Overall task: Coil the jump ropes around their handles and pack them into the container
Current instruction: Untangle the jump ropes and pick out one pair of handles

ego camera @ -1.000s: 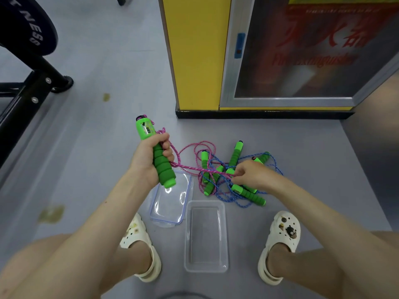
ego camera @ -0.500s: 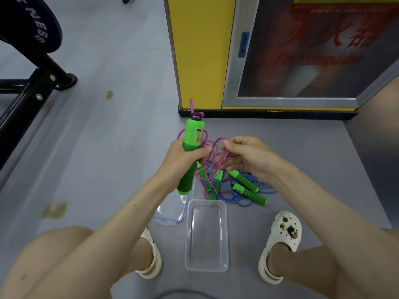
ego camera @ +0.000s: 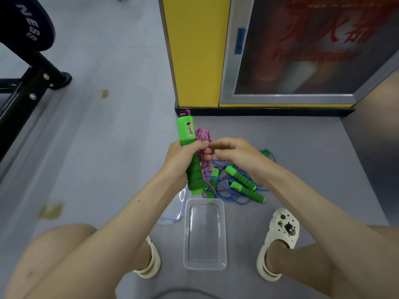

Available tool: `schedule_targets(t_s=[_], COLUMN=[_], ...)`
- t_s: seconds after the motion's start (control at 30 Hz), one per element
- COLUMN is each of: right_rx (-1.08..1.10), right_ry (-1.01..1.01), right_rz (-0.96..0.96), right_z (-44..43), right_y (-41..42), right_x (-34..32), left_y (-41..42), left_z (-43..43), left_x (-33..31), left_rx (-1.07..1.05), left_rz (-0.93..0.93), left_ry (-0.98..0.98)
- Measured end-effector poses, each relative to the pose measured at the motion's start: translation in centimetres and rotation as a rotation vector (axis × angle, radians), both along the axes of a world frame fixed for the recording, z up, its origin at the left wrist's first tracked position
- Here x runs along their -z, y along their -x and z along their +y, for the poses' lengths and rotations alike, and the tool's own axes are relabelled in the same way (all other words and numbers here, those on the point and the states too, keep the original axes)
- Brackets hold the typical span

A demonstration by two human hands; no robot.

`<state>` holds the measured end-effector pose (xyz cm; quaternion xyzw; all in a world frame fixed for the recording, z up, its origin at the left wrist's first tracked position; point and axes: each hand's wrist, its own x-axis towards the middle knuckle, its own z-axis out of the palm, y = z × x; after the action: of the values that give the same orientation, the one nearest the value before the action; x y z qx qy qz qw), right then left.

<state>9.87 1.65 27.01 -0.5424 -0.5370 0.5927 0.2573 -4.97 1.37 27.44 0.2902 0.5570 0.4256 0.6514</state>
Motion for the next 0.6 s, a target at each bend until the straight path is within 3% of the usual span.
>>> schedule_targets(t_s=[0.17, 0.27, 0.4, 0.6], right_rx=[-0.143, -0.115, -0.118, -0.067], right_ry=[-0.083, -0.103, -0.228, -0.252], right_rz=[-0.107, -0.072, -0.211, -0.175], right_z=[-0.9, -1.2, -1.1, -0.9], right_y=[1.0, 1.4, 1.6, 1.7], right_x=[1.0, 1.4, 2.0, 1.7], left_y=[0.3, 0.4, 0.5, 1.0], left_z=[0.2, 0.2, 0.2, 0.9], left_x=[0.1, 0.2, 0.4, 0.8], left_rx=[-0.088, -0.082, -0.107, -0.229], left_rz=[-0.105, -0.136, -0.323, -0.339], left_ry=[0.065, 0.082, 0.190, 0.131])
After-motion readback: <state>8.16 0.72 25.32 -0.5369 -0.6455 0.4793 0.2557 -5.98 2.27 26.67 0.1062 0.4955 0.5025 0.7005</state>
